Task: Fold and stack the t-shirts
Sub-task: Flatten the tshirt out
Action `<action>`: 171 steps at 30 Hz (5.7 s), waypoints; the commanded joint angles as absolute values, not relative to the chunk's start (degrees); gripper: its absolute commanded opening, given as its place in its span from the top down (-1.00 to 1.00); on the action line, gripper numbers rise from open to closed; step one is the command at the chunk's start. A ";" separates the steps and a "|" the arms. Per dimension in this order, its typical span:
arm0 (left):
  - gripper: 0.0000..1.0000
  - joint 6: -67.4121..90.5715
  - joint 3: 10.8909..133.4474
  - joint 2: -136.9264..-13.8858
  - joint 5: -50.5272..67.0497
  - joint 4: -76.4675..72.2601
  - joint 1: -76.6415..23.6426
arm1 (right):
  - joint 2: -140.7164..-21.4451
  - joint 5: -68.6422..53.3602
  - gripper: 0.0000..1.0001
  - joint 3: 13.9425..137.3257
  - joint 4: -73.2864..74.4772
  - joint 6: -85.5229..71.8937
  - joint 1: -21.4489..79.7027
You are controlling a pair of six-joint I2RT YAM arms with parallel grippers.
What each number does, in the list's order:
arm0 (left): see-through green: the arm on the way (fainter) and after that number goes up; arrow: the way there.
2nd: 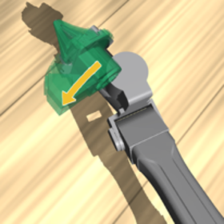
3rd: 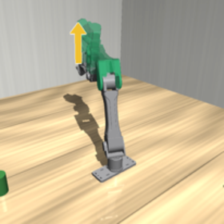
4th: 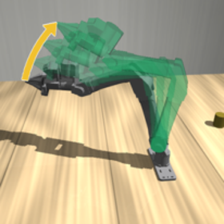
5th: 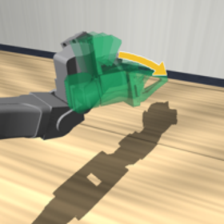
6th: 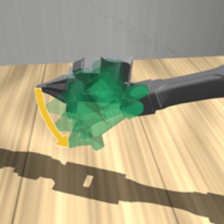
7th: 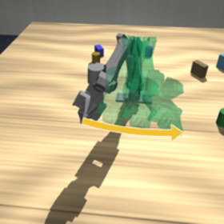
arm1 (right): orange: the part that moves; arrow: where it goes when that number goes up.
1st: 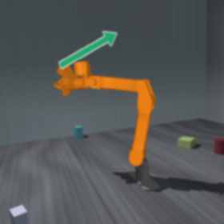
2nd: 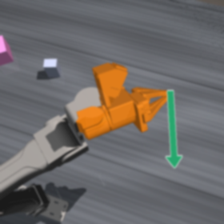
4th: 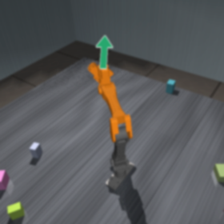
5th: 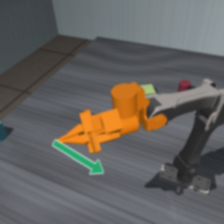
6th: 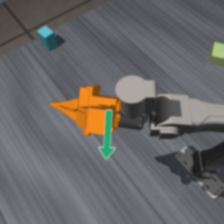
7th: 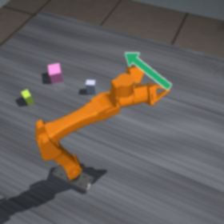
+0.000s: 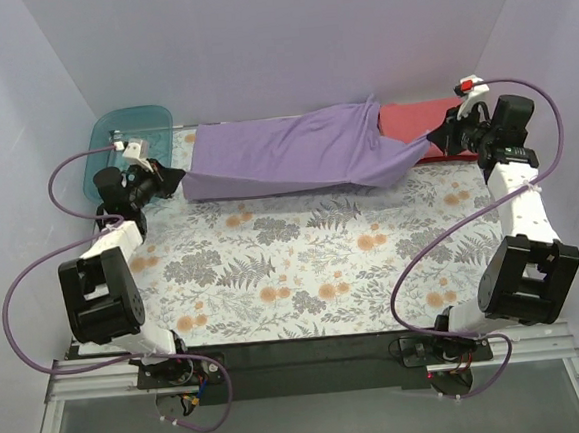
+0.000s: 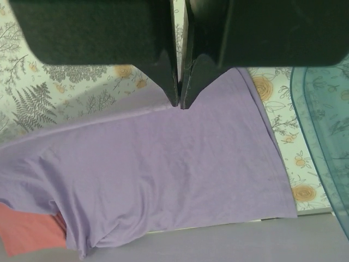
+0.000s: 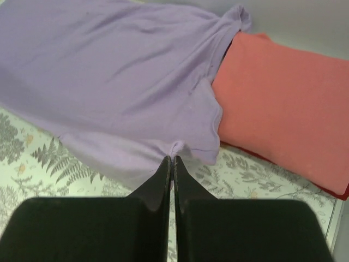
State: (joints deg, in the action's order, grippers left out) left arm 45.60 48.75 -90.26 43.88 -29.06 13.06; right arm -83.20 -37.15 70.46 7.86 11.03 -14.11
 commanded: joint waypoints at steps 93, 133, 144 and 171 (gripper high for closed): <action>0.86 -56.34 49.74 -68.29 35.86 79.54 21.01 | -30.76 -26.11 0.37 50.35 75.59 53.70 21.97; 0.25 -0.44 44.83 -91.50 17.06 35.15 11.16 | -85.36 -8.35 0.47 43.26 40.51 48.07 2.28; 0.27 -3.61 40.34 -86.40 15.82 37.35 15.29 | -76.38 -7.73 0.44 34.63 45.35 51.50 3.34; 0.10 -0.36 63.60 -82.43 35.14 49.84 14.77 | -79.00 -23.11 0.33 66.76 53.36 46.16 3.08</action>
